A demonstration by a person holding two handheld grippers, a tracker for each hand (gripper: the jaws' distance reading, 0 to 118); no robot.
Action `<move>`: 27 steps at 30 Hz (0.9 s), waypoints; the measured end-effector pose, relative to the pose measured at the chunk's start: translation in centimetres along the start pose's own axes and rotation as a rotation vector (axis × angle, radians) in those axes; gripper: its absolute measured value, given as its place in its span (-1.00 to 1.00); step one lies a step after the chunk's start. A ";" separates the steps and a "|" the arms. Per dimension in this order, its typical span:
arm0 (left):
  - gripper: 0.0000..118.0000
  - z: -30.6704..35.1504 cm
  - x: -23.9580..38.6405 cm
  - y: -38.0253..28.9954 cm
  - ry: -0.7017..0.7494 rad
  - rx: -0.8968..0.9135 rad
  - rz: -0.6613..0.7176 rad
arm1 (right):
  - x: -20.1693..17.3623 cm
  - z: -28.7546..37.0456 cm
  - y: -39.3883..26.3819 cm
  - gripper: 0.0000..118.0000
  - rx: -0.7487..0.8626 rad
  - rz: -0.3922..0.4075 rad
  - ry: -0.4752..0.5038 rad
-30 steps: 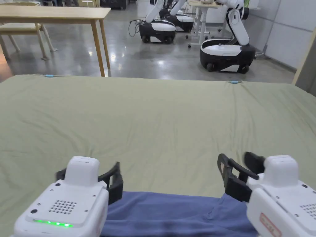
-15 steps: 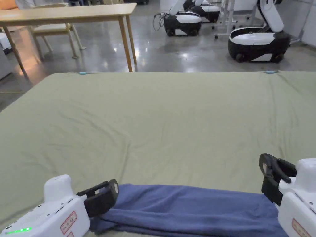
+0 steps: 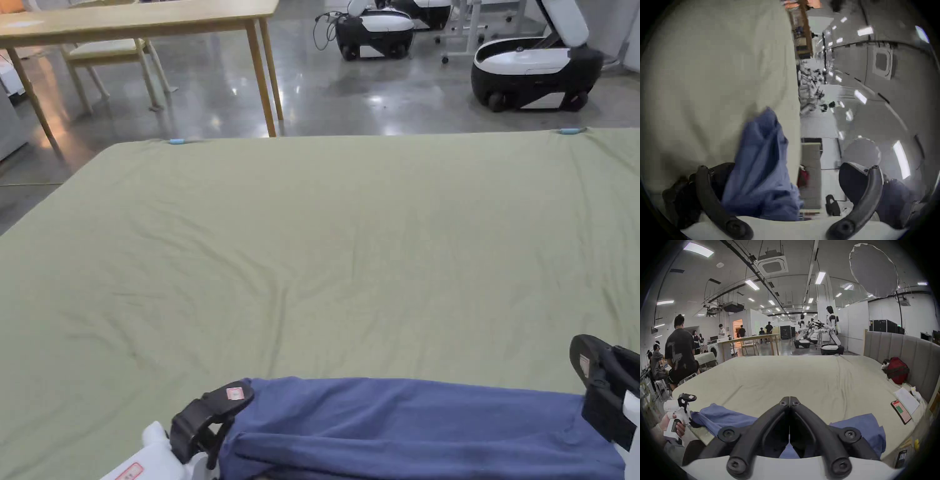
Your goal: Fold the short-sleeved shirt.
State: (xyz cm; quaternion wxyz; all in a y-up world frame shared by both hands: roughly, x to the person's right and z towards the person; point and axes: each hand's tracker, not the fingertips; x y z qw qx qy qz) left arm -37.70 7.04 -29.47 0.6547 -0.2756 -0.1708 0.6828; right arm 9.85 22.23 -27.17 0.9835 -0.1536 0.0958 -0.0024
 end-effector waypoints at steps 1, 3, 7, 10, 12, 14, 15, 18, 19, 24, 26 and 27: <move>0.90 -0.9 0.4 -0.6 0.049 0.021 -0.052 | 0.1 0.0 0.0 -0.99 -0.002 0.005 -0.011; -0.22 -1.7 -0.3 0.0 0.167 0.046 -0.133 | 0.5 0.0 0.2 -0.99 -0.006 0.003 -0.017; -0.85 -1.5 -2.6 0.2 0.162 0.090 -0.072 | 0.8 0.2 0.2 -0.99 -0.013 0.006 -0.027; -0.86 -0.5 -0.1 0.4 0.323 0.147 -0.292 | 1.0 0.6 0.0 -0.99 -0.023 0.030 -0.028; -0.86 -0.1 1.3 0.6 0.424 0.168 -0.454 | 1.2 0.7 -0.1 -0.99 -0.025 0.033 -0.030; -0.86 0.4 2.8 0.5 0.442 0.191 -0.492 | 1.4 0.7 -0.2 -0.99 -0.025 0.023 -0.030; -0.86 0.7 3.6 0.4 0.433 0.196 -0.533 | 1.5 0.7 -0.3 -0.99 -0.025 0.022 -0.029; -0.86 -0.1 8.2 -2.2 0.497 0.220 -0.795 | 1.9 0.8 -0.5 -0.99 -0.027 0.016 -0.025; -0.86 -1.2 10.1 -4.3 0.531 0.213 -0.946 | 2.0 0.9 -0.6 -0.99 -0.026 0.016 -0.025; -0.86 -7.9 14.3 -15.4 0.564 0.076 -1.524 | 2.6 1.3 -1.2 -0.99 -0.037 0.016 -0.022; -0.86 -11.8 13.6 -19.9 0.581 -0.010 -1.632 | 3.2 1.5 -1.6 -0.99 -0.049 0.017 -0.021; -0.86 -13.3 12.8 -21.5 0.585 -0.044 -1.668 | 3.5 1.6 -1.7 -0.99 -0.055 0.016 -0.020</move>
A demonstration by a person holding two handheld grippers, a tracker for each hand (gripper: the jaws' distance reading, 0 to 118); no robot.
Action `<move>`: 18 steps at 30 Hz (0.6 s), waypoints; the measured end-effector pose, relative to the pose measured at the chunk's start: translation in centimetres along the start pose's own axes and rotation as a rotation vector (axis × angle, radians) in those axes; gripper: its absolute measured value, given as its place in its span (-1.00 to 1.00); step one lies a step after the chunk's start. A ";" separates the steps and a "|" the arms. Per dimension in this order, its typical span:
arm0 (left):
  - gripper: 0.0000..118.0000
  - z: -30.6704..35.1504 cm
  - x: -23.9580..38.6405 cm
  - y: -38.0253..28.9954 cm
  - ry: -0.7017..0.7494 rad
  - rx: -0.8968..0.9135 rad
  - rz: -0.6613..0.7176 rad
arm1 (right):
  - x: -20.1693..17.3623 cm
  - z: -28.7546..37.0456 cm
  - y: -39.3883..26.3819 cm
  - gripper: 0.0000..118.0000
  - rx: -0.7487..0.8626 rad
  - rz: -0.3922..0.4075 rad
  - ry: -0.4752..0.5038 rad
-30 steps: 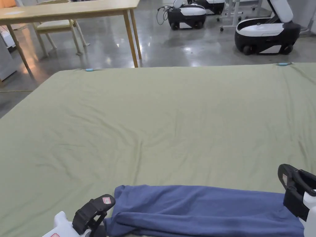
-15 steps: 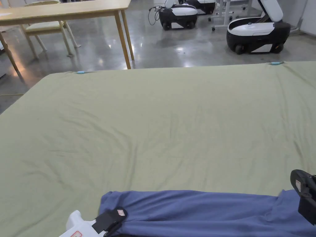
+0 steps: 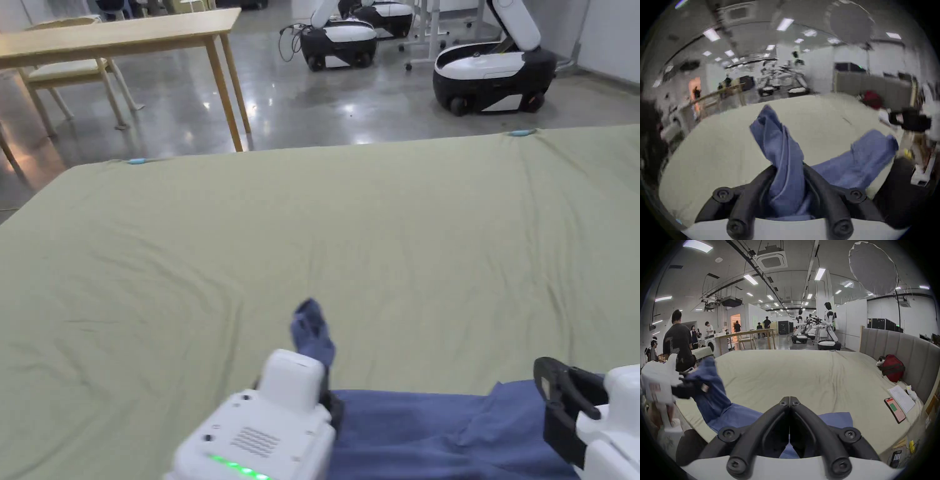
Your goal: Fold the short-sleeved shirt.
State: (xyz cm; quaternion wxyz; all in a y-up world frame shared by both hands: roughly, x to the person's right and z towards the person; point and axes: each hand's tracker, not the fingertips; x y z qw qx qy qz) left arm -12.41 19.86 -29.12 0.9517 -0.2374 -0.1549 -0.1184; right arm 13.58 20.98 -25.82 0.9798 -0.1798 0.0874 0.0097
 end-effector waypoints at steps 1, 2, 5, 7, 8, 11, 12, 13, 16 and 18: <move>-0.86 -1.4 2.6 -0.1 -0.012 -0.042 -0.047 | 0.4 0.0 -0.2 -0.99 -0.008 -0.003 0.001; -0.86 -3.1 4.9 -0.5 -0.011 -0.110 -0.082 | 0.9 0.0 -0.3 -0.99 -0.015 -0.005 0.002; -0.85 -6.6 8.8 -2.1 -0.005 -0.200 -0.115 | 2.2 0.5 -0.4 -0.99 -0.027 -0.004 0.015; -0.82 -8.1 9.1 -2.6 -0.022 -0.247 -0.039 | 3.1 0.9 -0.4 -0.99 -0.029 -0.004 0.033; -0.56 -8.3 9.1 -2.7 -0.017 -0.238 -0.030 | 3.6 1.1 -0.4 -0.99 -0.024 -0.005 0.040; 0.86 -6.5 6.6 -1.2 -0.175 -0.203 0.207 | 4.7 1.3 -0.2 -0.99 -0.020 0.004 0.043; 0.85 -5.2 4.6 -0.4 -0.288 -0.166 0.379 | 5.1 1.4 -0.2 -0.99 -0.017 0.001 0.043; 0.86 -4.1 2.6 0.0 -0.365 -0.126 0.540 | 5.5 1.6 -0.3 -0.99 -0.013 -0.011 0.046; 0.97 -2.1 -1.6 -0.2 -0.342 -0.019 0.715 | 6.2 1.8 -0.7 -0.99 -0.009 -0.054 0.067; 0.79 -3.0 -2.8 -0.9 -0.167 -0.077 0.676 | 6.4 1.7 -0.9 -0.99 -0.012 -0.066 0.075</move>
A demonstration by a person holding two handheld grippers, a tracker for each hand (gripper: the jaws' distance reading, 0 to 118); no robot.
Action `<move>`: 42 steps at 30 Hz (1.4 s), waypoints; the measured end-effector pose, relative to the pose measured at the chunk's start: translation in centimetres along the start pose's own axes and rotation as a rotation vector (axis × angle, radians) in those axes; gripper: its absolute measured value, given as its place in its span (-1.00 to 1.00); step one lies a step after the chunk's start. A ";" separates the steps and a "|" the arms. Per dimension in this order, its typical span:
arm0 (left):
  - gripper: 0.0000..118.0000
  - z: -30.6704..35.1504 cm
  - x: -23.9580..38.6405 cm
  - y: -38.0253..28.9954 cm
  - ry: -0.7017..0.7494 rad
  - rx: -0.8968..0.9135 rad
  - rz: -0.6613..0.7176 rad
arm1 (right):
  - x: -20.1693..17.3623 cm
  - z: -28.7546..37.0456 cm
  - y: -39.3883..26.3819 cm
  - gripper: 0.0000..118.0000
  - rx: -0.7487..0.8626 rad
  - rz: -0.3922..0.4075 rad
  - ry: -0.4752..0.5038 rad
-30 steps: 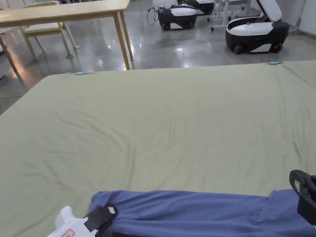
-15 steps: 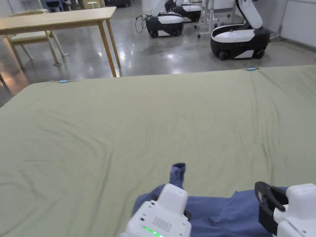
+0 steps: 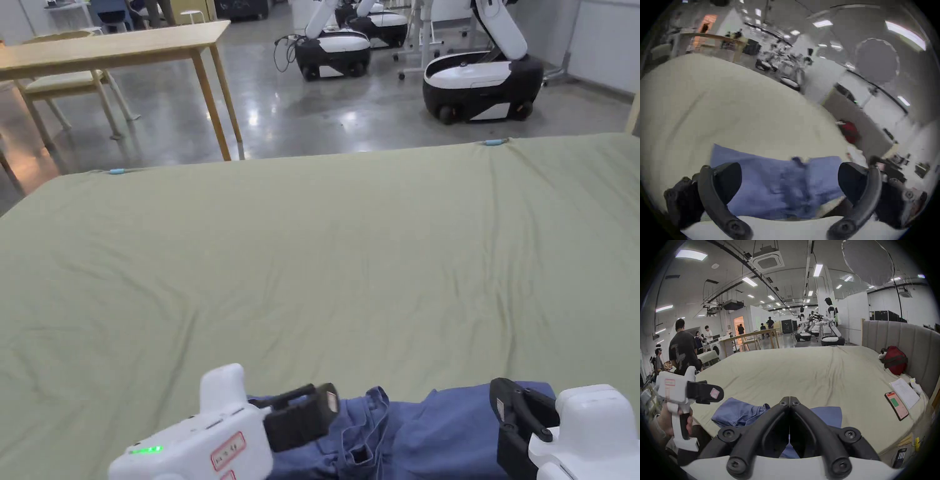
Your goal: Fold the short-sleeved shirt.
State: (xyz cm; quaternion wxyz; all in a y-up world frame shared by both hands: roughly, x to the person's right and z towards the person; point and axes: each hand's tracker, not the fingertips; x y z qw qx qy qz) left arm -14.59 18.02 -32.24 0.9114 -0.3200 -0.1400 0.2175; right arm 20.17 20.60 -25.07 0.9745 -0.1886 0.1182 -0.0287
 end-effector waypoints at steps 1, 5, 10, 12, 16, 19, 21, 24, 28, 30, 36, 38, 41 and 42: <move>0.34 -1.2 -0.5 0.0 0.052 -0.066 0.023 | 0.1 -0.1 -0.2 -0.99 -0.002 -0.003 0.002; -0.88 -4.6 -1.1 -2.0 -0.030 -0.172 0.130 | 0.4 -0.2 -0.6 -0.99 -0.012 -0.026 0.014; -0.88 -7.8 3.4 -5.7 -0.302 -0.345 0.102 | 0.9 0.1 -0.7 -0.99 -0.015 -0.032 -0.004; -0.87 -8.7 4.3 -6.4 -0.256 -0.382 0.081 | 1.0 0.3 -0.7 -0.99 -0.022 -0.028 -0.013; -0.88 -5.5 2.7 -4.6 -0.277 -0.251 0.105 | 0.7 0.4 -0.4 -0.99 -0.027 -0.031 -0.026; -0.88 -0.9 -0.4 -2.4 -0.237 -0.144 0.096 | -0.5 -0.3 -0.2 -0.99 -0.027 -0.019 -0.016; -0.87 1.6 -3.8 -1.6 -0.219 -0.109 0.180 | -1.6 -1.0 -0.2 -0.99 -0.027 -0.018 0.019; 0.24 3.9 -7.7 -1.1 -0.148 -0.092 0.239 | -2.9 -1.9 -0.5 -0.99 -0.019 -0.013 0.060; 0.83 4.7 -12.9 -1.6 -0.145 -0.061 0.362 | -3.8 -2.4 -0.7 -0.99 -0.036 -0.061 0.085; 0.83 3.4 -15.0 -2.2 -0.176 -0.090 0.472 | -4.1 -2.2 -0.8 -0.99 -0.045 -0.057 0.092; 0.83 -1.3 -15.4 -4.0 -0.464 -0.132 0.694 | -3.5 -1.1 -0.6 -0.99 -0.040 -0.032 0.059; 0.71 -2.8 -14.4 -4.6 -0.515 -0.164 0.762 | -3.2 -1.1 -0.5 -0.99 -0.039 -0.045 0.055; -0.77 -4.8 -13.3 -5.3 -0.305 -0.199 0.707 | -3.1 -1.0 -0.5 -0.99 -0.039 -0.040 0.043; -0.77 -5.0 -13.2 -5.8 -0.263 -0.179 0.700 | -3.0 -0.9 -0.5 -0.99 -0.038 -0.039 0.042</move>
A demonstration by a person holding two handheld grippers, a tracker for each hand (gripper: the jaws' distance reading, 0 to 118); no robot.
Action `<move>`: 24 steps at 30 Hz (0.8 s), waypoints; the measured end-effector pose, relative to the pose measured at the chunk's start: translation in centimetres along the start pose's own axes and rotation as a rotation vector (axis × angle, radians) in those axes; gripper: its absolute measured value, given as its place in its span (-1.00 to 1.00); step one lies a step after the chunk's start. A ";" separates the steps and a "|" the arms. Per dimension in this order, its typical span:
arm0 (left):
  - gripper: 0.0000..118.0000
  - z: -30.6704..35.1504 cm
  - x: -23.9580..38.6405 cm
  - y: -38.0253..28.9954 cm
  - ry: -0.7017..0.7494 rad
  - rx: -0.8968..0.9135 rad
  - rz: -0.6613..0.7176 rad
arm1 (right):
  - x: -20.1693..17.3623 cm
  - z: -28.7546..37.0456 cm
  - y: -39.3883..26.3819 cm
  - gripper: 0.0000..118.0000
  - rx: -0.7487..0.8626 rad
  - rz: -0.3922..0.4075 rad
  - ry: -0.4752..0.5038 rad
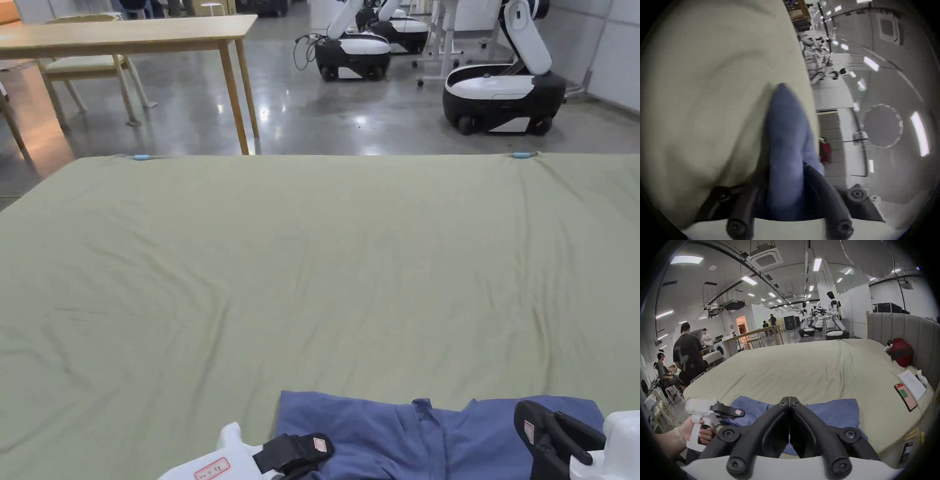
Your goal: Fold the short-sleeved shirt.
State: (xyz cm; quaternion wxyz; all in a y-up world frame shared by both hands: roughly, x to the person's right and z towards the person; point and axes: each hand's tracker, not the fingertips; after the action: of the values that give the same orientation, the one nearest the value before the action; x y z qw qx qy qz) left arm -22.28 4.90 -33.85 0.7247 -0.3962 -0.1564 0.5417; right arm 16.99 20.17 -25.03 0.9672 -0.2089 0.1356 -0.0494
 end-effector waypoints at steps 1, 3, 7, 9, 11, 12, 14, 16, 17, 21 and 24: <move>-0.78 0.6 -0.2 0.1 -0.101 0.016 0.023 | -0.1 0.1 0.1 -0.99 -0.001 0.001 0.000; -0.81 1.7 0.5 -0.1 -0.074 0.067 0.023 | -0.1 0.2 0.1 -0.99 -0.001 0.012 -0.005; -0.84 6.1 0.5 1.6 -0.078 0.204 -0.067 | -0.2 0.0 0.3 -0.99 -0.002 0.014 -0.012; -0.84 8.6 0.6 2.9 -0.035 0.252 -0.137 | -0.4 -0.1 0.3 -0.99 0.003 0.011 -0.012; -0.83 11.7 1.6 4.4 0.063 0.297 -0.266 | -0.7 -0.4 0.3 -0.99 0.001 0.009 -0.003; -0.84 12.7 2.3 4.6 0.108 0.318 -0.341 | -0.9 -0.6 0.3 -0.99 0.000 0.012 -0.002; -0.84 14.1 4.7 4.1 0.187 0.349 -0.477 | -1.1 -1.0 0.1 -0.99 -0.004 0.021 0.000; -0.84 13.6 8.3 2.4 0.228 0.369 -0.644 | -1.3 -1.0 -0.1 -0.99 -0.004 0.022 0.010; -0.84 12.7 10.0 1.3 0.244 0.357 -0.719 | -1.4 -1.0 -0.2 -0.99 -0.001 0.025 0.009; -0.83 4.8 16.5 -5.3 0.319 0.255 -1.029 | -1.7 -0.7 -0.4 -0.99 0.001 0.062 -0.011; -0.84 -2.5 18.8 -11.7 0.350 0.139 -1.272 | -1.3 0.3 -0.4 -0.99 0.010 0.084 -0.025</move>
State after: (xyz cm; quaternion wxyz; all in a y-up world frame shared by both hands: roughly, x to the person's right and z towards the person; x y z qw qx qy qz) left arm -6.06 19.81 -30.57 0.9418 -0.2611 -0.2047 -0.0552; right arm 15.86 20.07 -24.26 0.9711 -0.1988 0.1322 -0.0066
